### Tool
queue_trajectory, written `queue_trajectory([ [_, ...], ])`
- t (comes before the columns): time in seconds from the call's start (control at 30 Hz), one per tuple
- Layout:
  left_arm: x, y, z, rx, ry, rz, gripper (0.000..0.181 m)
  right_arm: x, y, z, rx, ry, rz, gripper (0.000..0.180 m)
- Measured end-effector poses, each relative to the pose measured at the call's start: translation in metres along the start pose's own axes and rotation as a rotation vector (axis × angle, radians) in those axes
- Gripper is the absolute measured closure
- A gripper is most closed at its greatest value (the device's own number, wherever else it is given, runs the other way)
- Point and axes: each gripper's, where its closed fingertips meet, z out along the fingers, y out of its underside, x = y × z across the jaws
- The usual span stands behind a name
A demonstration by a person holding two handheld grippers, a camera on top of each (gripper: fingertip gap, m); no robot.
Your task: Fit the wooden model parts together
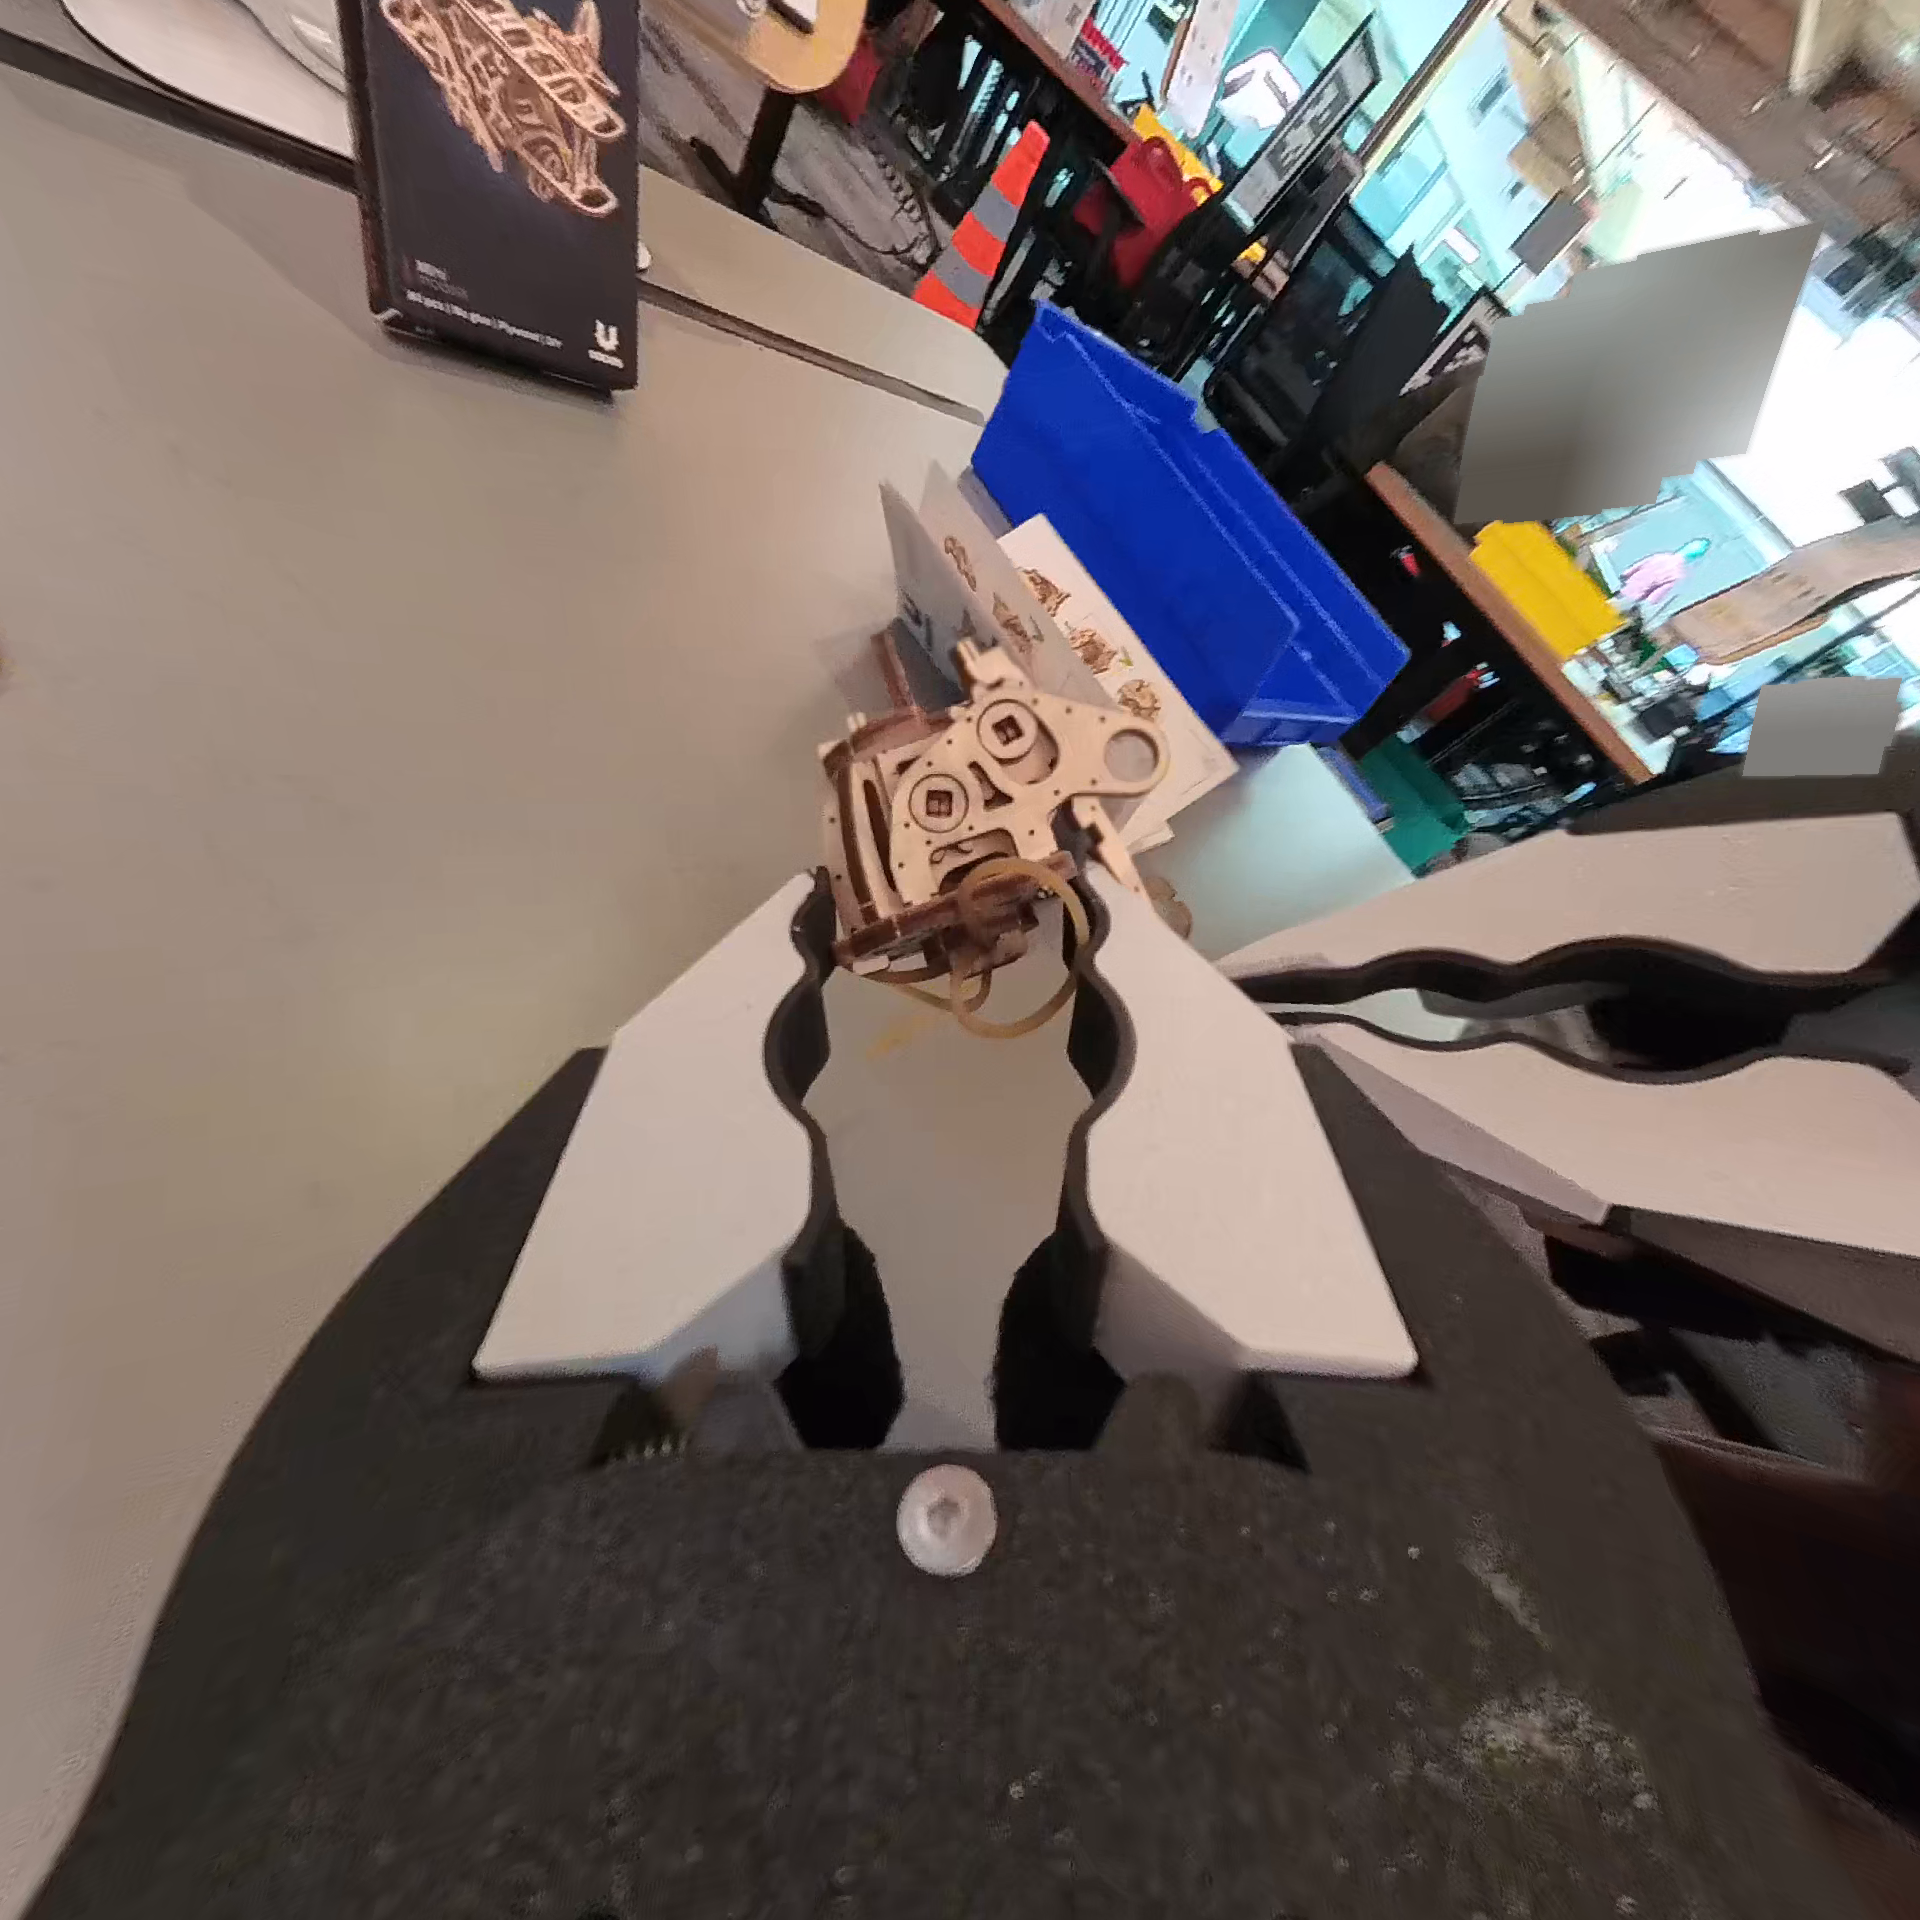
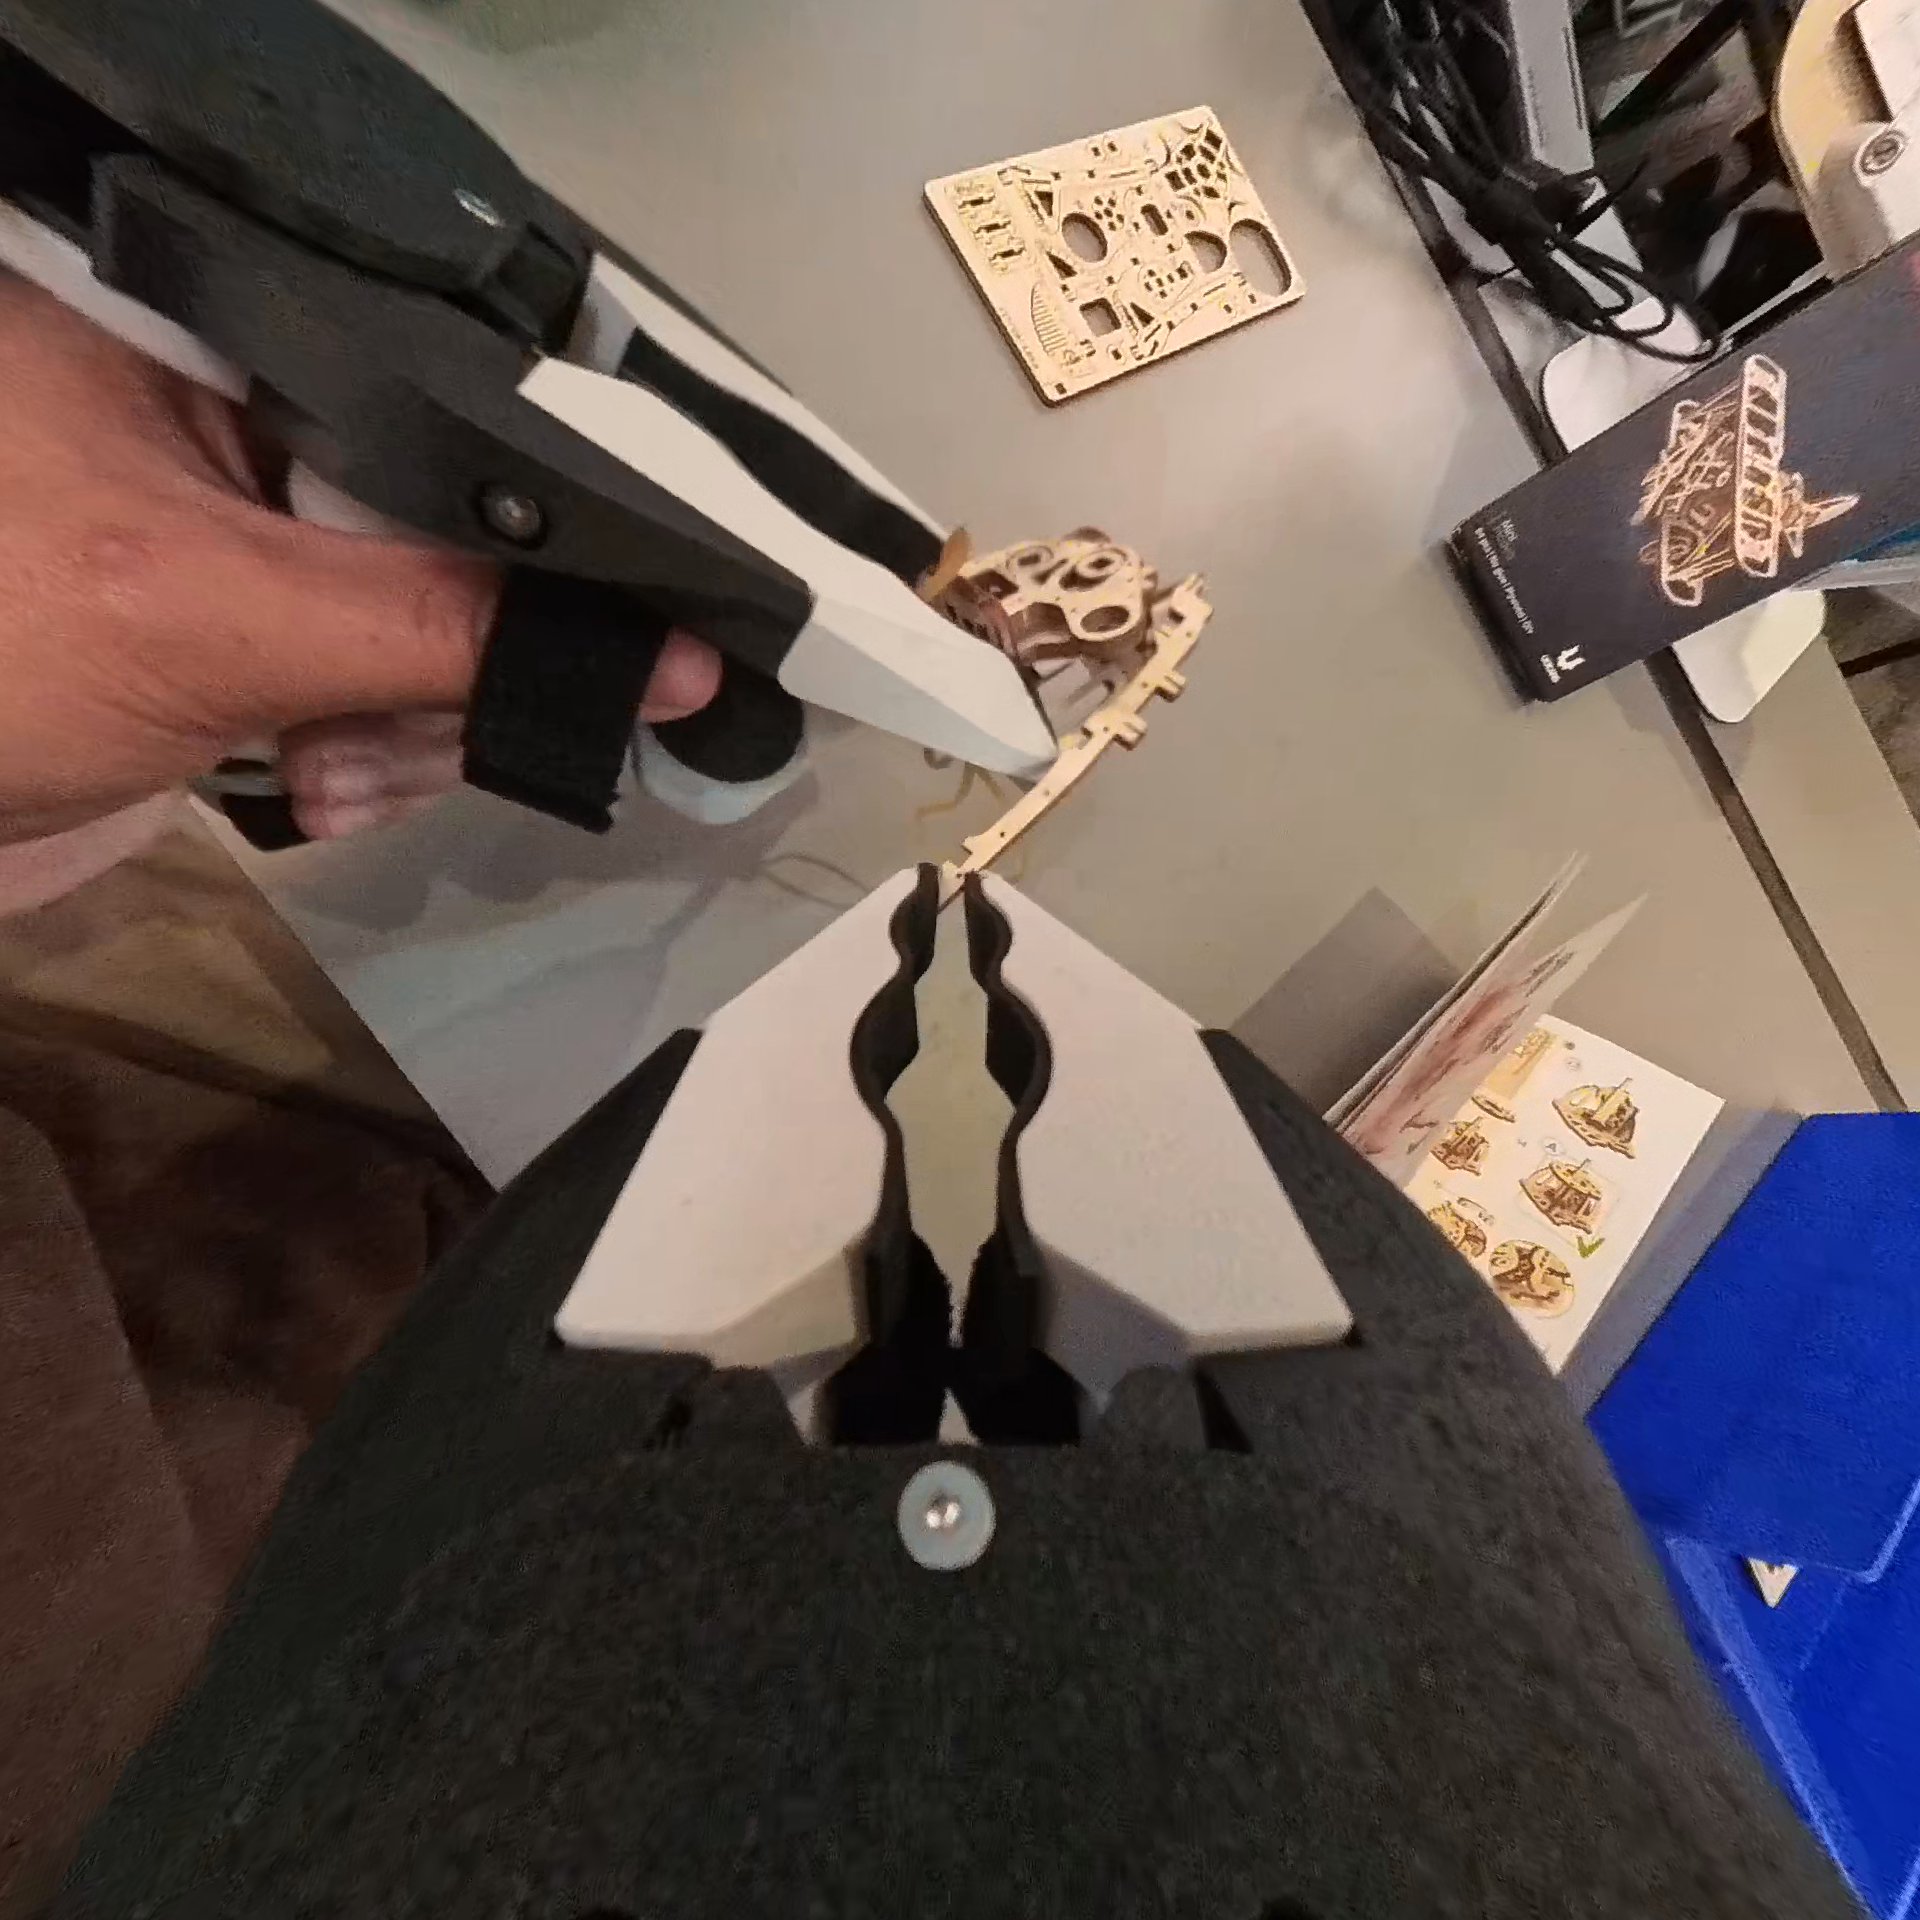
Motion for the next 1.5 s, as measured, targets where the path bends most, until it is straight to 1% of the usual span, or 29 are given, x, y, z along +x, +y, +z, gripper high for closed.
queue_trajectory([
  [0.03, 0.001, 0.0, 0.001, 0.002, 0.018, -0.022, 0.139, -0.001, -0.002, -0.001, 0.001, -0.016, 0.005, 0.176],
  [0.17, 0.011, -0.003, 0.002, 0.03, 0.118, -0.097, 0.139, -0.008, -0.009, -0.007, 0.026, -0.102, 0.048, 0.168],
  [0.23, 0.014, -0.004, 0.001, 0.038, 0.152, -0.118, 0.14, -0.006, -0.015, -0.022, 0.108, -0.169, 0.096, 0.163],
  [0.3, 0.014, -0.009, -0.002, 0.065, 0.181, -0.129, 0.14, 0.016, -0.012, -0.037, 0.215, -0.231, 0.233, 0.164],
  [0.37, 0.016, -0.015, -0.006, 0.099, 0.216, -0.139, 0.139, 0.034, -0.008, -0.042, 0.309, -0.378, 0.437, 0.159],
  [0.43, 0.024, -0.021, -0.009, 0.132, 0.277, -0.147, 0.139, 0.041, -0.023, -0.047, 0.459, -0.631, 0.69, 0.158],
  [0.47, 0.032, -0.024, -0.01, 0.144, 0.322, -0.144, 0.139, 0.047, -0.03, -0.046, 0.54, -0.714, 0.786, 0.159],
  [0.5, 0.041, -0.026, -0.012, 0.157, 0.367, -0.137, 0.139, 0.051, -0.031, -0.04, 0.582, -0.762, 0.842, 0.156],
  [0.53, 0.05, -0.029, -0.014, 0.17, 0.414, -0.124, 0.139, 0.05, -0.033, -0.035, 0.612, -0.843, 0.876, 0.15],
  [0.6, 0.064, -0.028, -0.016, 0.167, 0.465, -0.083, 0.139, 0.042, -0.037, -0.031, 0.626, -1.053, 0.966, 0.141],
  [0.67, 0.07, -0.028, -0.016, 0.173, 0.476, -0.053, 0.139, 0.033, -0.038, -0.03, 0.613, -1.19, 0.991, 0.142],
  [0.73, 0.071, -0.029, -0.016, 0.175, 0.487, -0.059, 0.139, 0.024, -0.037, -0.03, 0.587, -1.254, 0.965, 0.146],
  [0.77, 0.071, -0.028, -0.015, 0.171, 0.492, -0.065, 0.139, 0.025, -0.037, -0.03, 0.594, -1.263, 0.977, 0.15],
  [0.9, 0.072, -0.023, -0.012, 0.137, 0.532, -0.103, 0.139, 0.025, -0.033, -0.029, 0.58, -1.295, 0.983, 0.15],
  [1.07, 0.077, -0.012, -0.015, 0.042, 0.554, -0.022, 0.136, 0.025, -0.022, -0.032, 0.576, -1.368, 1.004, 0.15],
  [1.1, 0.076, -0.01, -0.015, 0.021, 0.547, -0.011, 0.132, 0.025, -0.018, -0.03, 0.571, -1.351, 0.991, 0.15],
  [1.2, 0.073, -0.001, -0.014, -0.039, 0.541, -0.029, 0.128, 0.028, -0.01, -0.023, 0.555, -1.314, 0.964, 0.15],
  [1.37, 0.065, 0.007, -0.011, -0.095, 0.536, -0.146, 0.129, 0.028, 0.0, -0.017, 0.516, -1.222, 0.879, 0.15],
  [1.5, 0.064, 0.013, -0.009, -0.129, 0.537, -0.168, 0.131, 0.024, 0.002, -0.016, 0.489, -1.171, 0.812, 0.15],
])
